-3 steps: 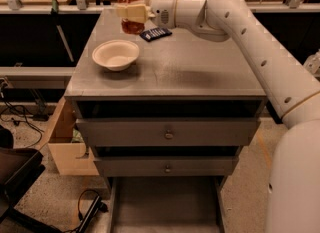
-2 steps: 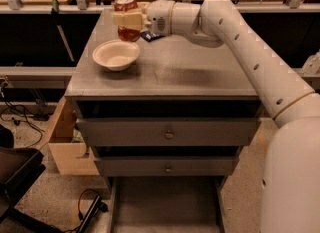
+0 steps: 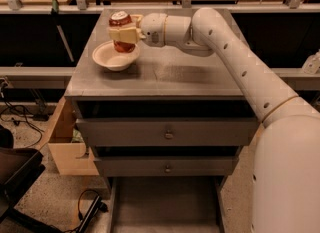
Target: Place coke can into paper bowl
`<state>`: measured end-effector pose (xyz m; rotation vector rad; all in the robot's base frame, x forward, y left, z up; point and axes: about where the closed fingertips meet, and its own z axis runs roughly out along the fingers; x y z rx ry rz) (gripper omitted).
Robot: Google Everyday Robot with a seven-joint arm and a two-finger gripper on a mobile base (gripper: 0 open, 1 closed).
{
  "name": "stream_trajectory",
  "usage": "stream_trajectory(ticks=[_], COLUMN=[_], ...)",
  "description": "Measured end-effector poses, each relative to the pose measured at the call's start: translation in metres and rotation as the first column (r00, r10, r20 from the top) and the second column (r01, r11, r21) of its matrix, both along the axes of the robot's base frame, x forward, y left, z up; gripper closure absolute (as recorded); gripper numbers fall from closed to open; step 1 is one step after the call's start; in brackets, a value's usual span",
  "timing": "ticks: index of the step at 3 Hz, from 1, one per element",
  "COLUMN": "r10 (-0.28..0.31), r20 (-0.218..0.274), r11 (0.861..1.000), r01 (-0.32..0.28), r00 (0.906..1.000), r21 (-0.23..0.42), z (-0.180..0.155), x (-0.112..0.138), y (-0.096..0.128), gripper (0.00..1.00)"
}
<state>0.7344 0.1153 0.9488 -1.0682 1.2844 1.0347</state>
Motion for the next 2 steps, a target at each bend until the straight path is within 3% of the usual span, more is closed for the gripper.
stream_trajectory(ticks=[1, 2], r10=[0.013, 0.037], r20=[0.046, 0.037], r11=[1.0, 0.999], r01=[-0.012, -0.037], r00=[0.9988, 0.9986], r21=[-0.022, -0.009], z=[-0.0123, -0.0207], x=[0.0041, 0.007], y=[0.0083, 0.0126], gripper=[1.0, 1.0])
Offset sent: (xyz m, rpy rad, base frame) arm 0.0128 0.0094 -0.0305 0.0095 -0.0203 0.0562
